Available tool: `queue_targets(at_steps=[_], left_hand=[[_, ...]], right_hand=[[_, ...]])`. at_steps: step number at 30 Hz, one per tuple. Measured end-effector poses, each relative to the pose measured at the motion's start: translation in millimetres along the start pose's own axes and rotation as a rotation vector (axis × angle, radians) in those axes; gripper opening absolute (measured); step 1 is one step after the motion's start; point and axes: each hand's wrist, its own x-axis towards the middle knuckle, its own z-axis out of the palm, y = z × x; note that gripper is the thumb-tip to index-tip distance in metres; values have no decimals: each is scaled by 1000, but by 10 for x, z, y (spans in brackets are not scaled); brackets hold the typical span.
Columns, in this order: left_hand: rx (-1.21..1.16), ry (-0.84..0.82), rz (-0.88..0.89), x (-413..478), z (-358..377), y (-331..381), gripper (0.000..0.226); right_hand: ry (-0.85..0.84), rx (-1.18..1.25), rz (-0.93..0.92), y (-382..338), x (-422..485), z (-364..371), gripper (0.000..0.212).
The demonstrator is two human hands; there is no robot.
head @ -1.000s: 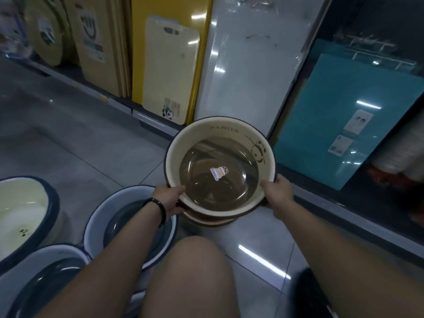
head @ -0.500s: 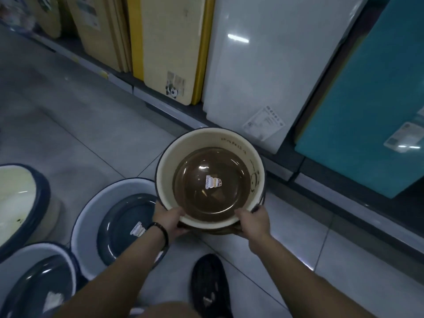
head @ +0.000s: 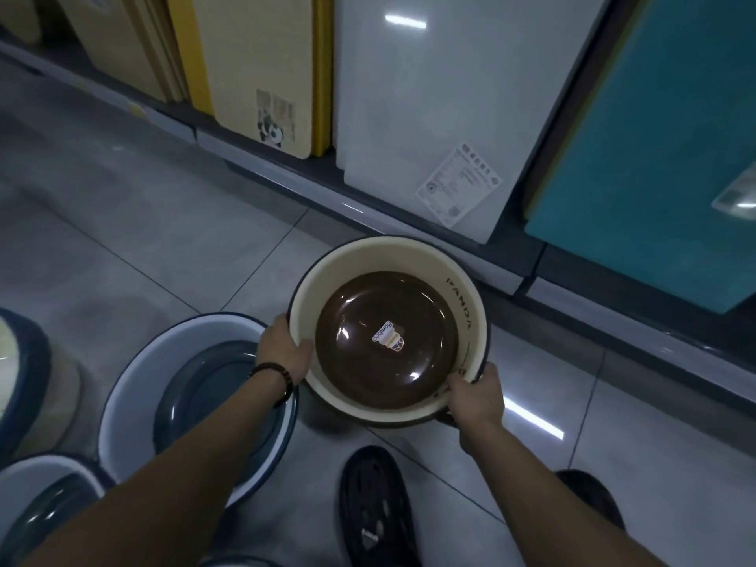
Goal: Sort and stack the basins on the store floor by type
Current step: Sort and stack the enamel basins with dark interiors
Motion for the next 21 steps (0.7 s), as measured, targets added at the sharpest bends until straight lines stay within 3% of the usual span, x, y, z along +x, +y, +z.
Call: queue_targets(at_steps=[7, 12, 17, 19, 21], left_hand=[[-123, -177, -20, -679, 332, -54, 50], [-234, -381, -156, -975, 563, -113, 66], [-256, -443, -227, -1161, 696, -12, 58], [-227, -441, -236, -1201, 721, 39, 57], [-199, -450, -237, -1229, 737, 101, 58]], right_hand=[[21, -222, -40, 264, -77, -839, 27], [36, -365, -46, 468, -175, -1426, 31], [0, -386, -32, 556, -259, -1706, 34], [-4, -411, -56, 608, -264, -1753, 41], [9, -401, -90, 665, -287, -1789, 65]])
